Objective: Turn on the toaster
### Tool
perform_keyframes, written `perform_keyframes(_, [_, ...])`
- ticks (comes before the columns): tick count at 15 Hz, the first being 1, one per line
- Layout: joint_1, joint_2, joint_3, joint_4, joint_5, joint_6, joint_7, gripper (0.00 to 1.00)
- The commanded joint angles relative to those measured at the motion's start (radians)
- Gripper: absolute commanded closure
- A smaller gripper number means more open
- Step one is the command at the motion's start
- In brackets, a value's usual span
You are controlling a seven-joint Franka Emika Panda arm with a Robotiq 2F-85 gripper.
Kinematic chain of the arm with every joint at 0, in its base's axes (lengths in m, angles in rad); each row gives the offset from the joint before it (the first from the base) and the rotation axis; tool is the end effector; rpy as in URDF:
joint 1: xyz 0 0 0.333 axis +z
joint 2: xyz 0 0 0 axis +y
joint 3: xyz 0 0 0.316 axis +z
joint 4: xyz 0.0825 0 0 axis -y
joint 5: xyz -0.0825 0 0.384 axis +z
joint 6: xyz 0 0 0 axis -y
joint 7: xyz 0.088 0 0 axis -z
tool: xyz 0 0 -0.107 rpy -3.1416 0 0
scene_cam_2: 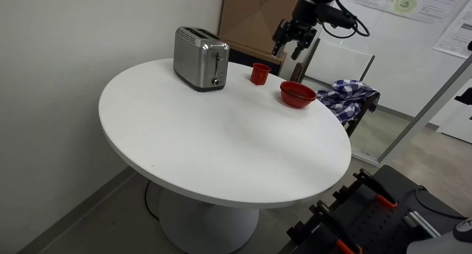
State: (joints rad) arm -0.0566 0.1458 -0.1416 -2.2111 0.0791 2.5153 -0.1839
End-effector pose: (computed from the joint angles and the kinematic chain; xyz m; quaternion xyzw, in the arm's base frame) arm 0.5500 -0.1104 0.3293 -0.9960 0.0356 -0.0816 0.0000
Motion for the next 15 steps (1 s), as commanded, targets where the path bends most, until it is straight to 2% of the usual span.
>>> perform_keyframes(1, [-0.027, 0.146, 0.052, 0.143, 0.019, 0.049, -0.033, 0.29])
perform_keyframes(2, [-0.032, 0.171, 0.066, 0.169, 0.021, 0.067, -0.032, 0.31])
perform_keyframes(11, [-0.064, 0.336, 0.188, 0.330, 0.007, 0.223, -0.092, 0.98])
perform_keyframes(15, [-0.085, 0.393, 0.239, 0.360, 0.003, 0.310, -0.151, 1.00])
